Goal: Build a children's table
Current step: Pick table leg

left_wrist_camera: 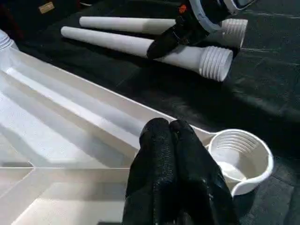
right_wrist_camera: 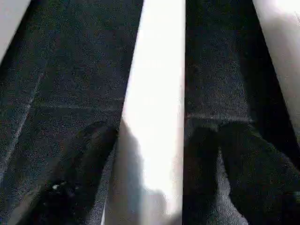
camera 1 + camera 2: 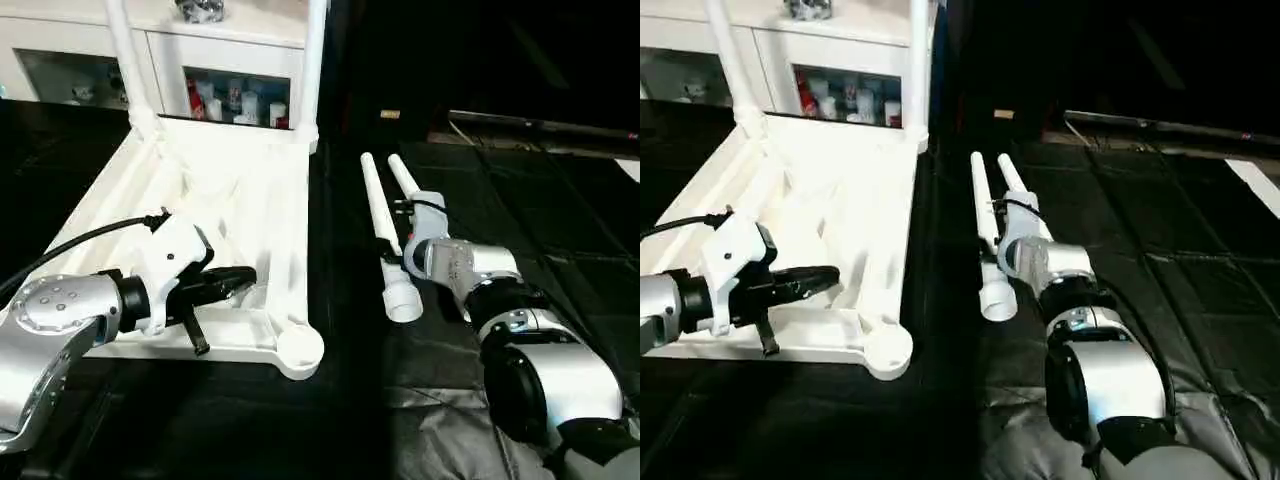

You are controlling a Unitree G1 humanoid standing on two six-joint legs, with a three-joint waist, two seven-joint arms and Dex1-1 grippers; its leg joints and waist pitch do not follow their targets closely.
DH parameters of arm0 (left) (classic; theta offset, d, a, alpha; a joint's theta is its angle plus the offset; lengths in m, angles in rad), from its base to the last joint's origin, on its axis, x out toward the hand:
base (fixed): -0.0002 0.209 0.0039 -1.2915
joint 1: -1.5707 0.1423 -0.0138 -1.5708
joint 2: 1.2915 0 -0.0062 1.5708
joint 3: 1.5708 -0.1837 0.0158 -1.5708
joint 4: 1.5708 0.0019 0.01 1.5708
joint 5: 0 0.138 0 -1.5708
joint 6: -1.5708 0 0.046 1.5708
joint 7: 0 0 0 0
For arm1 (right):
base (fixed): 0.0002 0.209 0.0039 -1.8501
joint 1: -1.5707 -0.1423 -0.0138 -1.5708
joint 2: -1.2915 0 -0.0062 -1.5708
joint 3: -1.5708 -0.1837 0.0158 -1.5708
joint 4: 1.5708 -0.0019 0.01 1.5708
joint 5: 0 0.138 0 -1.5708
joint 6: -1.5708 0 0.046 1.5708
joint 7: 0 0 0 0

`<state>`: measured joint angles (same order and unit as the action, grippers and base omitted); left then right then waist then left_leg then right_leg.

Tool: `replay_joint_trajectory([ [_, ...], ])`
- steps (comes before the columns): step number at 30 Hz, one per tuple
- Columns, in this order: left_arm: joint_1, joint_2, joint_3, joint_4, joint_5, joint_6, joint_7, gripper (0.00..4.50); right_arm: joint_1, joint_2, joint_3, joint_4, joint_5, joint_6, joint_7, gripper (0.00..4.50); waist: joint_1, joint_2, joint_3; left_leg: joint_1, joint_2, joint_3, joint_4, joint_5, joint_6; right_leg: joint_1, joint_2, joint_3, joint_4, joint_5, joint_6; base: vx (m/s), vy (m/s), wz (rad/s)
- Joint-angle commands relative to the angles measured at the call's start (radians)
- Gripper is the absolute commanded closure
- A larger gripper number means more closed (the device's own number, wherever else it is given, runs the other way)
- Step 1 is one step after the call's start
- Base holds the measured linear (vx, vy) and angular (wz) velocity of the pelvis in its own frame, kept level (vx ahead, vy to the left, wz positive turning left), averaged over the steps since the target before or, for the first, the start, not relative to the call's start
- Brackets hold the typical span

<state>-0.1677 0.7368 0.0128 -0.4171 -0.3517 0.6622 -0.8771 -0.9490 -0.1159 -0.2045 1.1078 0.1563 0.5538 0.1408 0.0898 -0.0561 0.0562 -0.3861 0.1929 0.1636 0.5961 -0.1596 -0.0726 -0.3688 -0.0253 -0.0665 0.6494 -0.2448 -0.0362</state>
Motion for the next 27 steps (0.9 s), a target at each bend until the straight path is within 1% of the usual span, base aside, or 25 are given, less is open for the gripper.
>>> replay_joint_trajectory([
  [1,-0.013,0.012,-0.014,-0.028,-0.012,0.010,-0.022,4.50,-0.030,-0.019,-0.028,0.037,0.017,-0.001,-0.007,0.99,0.001,0.027,-0.060,0.029,0.043,-0.010,-0.070,-0.196,-0.088,0.032,-0.109,0.061,-0.066,-0.016,-0.152,0.000,0.000,0.00],
  [3,-0.013,0.013,-0.017,-0.028,-0.017,0.013,-0.029,4.50,-0.033,-0.024,-0.026,0.046,0.017,-0.008,-0.001,1.15,0.001,0.027,-0.061,0.031,0.044,-0.009,-0.069,-0.208,-0.091,0.029,-0.110,0.062,-0.067,-0.043,-0.151,0.000,0.000,0.00],
  [4,-0.013,0.014,-0.018,-0.028,-0.019,0.013,-0.030,4.50,-0.035,-0.026,-0.024,0.051,0.017,-0.011,0.003,1.22,0.001,0.027,-0.060,0.030,0.044,-0.009,-0.070,-0.207,-0.092,0.030,-0.111,0.062,-0.068,-0.047,-0.149,0.000,0.000,0.00],
  [5,-0.012,0.017,-0.020,-0.028,-0.023,0.014,-0.033,4.50,-0.037,-0.029,-0.020,0.059,0.016,-0.014,0.012,1.32,0.001,0.025,-0.060,0.029,0.044,-0.009,-0.070,-0.206,-0.091,0.030,-0.111,0.062,-0.068,-0.057,-0.147,0.000,0.000,0.00],
  [7,-0.011,0.020,-0.019,-0.028,-0.033,0.022,-0.037,4.50,-0.038,-0.031,-0.017,0.067,0.013,-0.019,0.016,1.51,0.002,0.025,-0.060,0.030,0.044,-0.007,-0.069,-0.210,-0.090,0.027,-0.111,0.063,-0.069,-0.071,-0.145,0.000,0.000,0.00],
  [8,-0.011,0.020,-0.019,-0.028,-0.042,0.034,-0.039,4.50,-0.038,-0.031,-0.016,0.070,0.012,-0.021,0.018,1.56,0.001,0.024,-0.060,0.029,0.044,-0.007,-0.069,-0.206,-0.089,0.028,-0.112,0.063,-0.069,-0.068,-0.146,0.000,0.000,0.00],
  [9,-0.015,0.019,-0.011,-0.028,-0.073,0.072,-0.046,4.18,-0.036,-0.032,-0.014,0.073,0.009,-0.022,0.021,1.77,0.000,0.023,-0.061,0.028,0.043,-0.007,-0.068,-0.194,-0.090,0.028,-0.110,0.062,-0.065,-0.052,-0.149,0.000,0.000,0.00],
  [10,-0.017,0.017,-0.004,-0.031,-0.098,0.102,-0.046,4.18,-0.035,-0.031,-0.014,0.075,0.006,-0.020,0.026,1.77,0.001,0.024,-0.062,0.029,0.043,-0.007,-0.068,-0.192,-0.089,0.027,-0.109,0.062,-0.065,-0.048,-0.151,0.000,0.000,0.00],
  [12,-0.017,0.019,-0.003,-0.034,-0.108,0.108,-0.051,4.10,-0.035,-0.030,-0.014,0.077,0.004,-0.021,0.028,1.93,0.001,0.024,-0.062,0.028,0.042,-0.006,-0.067,-0.184,-0.086,0.028,-0.109,0.062,-0.066,-0.033,-0.155,0.000,0.000,0.00],
  [13,-0.017,0.020,-0.003,-0.035,-0.108,0.108,-0.052,3.90,-0.036,-0.030,-0.014,0.078,0.004,-0.021,0.028,1.98,0.000,0.023,-0.061,0.027,0.042,-0.007,-0.068,-0.183,-0.085,0.029,-0.108,0.062,-0.066,-0.033,-0.153,0.000,0.000,0.00],
  [14,-0.014,0.025,-0.007,-0.040,-0.108,0.107,-0.059,3.75,-0.037,-0.029,-0.013,0.082,0.002,-0.021,0.030,2.20,0.001,0.023,-0.061,0.027,0.043,-0.007,-0.068,-0.184,-0.084,0.030,-0.110,0.062,-0.067,-0.040,-0.150,0.000,0.000,0.00],
  [16,-0.009,0.028,-0.013,-0.046,-0.103,0.103,-0.063,3.62,-0.040,-0.030,-0.013,0.091,-0.001,-0.026,0.032,2.38,0.001,0.023,-0.062,0.028,0.044,-0.007,-0.068,-0.181,-0.083,0.029,-0.110,0.062,-0.066,-0.038,-0.148,0.000,0.000,0.00],
  [17,-0.007,0.031,-0.017,-0.047,-0.097,0.099,-0.065,3.62,-0.042,-0.030,-0.013,0.095,-0.002,-0.030,0.035,2.38,0.001,0.022,-0.062,0.027,0.043,-0.006,-0.067,-0.179,-0.082,0.030,-0.109,0.062,-0.066,-0.033,-0.148,0.000,0.000,0.00],
  [18,-0.006,0.033,-0.021,-0.046,-0.094,0.097,-0.065,3.45,-0.043,-0.031,-0.012,0.100,-0.002,-0.035,0.037,2.55,0.000,0.022,-0.061,0.026,0.043,-0.007,-0.068,-0.182,-0.081,0.029,-0.110,0.062,-0.067,-0.040,-0.147,0.000,0.000,0.00],
  [19,-0.007,0.034,-0.023,-0.046,-0.092,0.095,-0.062,3.34,-0.044,-0.031,-0.013,0.102,-0.002,-0.037,0.041,2.61,0.000,0.020,-0.060,0.027,0.043,-0.006,-0.068,-0.189,-0.081,0.028,-0.109,0.063,-0.069,-0.054,-0.146,0.000,0.000,0.00],
  [22,-0.010,0.039,-0.027,-0.048,-0.103,0.105,-0.049,3.22,-0.043,-0.030,-0.005,0.108,-0.009,-0.068,0.057,2.67,0.001,0.020,-0.060,0.028,0.044,-0.006,-0.068,-0.195,-0.082,0.027,-0.111,0.063,-0.070,-0.072,-0.144,0.000,0.000,0.00],
  [25,-0.008,0.040,-0.025,-0.051,-0.106,0.109,-0.052,2.94,-0.040,-0.030,-0.002,0.107,-0.015,-0.092,0.061,2.69,0.000,0.017,-0.059,0.027,0.044,-0.005,-0.068,-0.191,-0.078,0.028,-0.111,0.064,-0.071,-0.079,-0.144,0.000,0.000,0.00],
  [27,-0.004,0.042,-0.026,-0.051,-0.102,0.107,-0.053,2.87,-0.038,-0.030,-0.003,0.108,-0.016,-0.096,0.061,2.69,0.000,0.016,-0.060,0.027,0.044,-0.005,-0.068,-0.186,-0.077,0.027,-0.110,0.063,-0.070,-0.078,-0.143,0.000,0.000,0.00],
])
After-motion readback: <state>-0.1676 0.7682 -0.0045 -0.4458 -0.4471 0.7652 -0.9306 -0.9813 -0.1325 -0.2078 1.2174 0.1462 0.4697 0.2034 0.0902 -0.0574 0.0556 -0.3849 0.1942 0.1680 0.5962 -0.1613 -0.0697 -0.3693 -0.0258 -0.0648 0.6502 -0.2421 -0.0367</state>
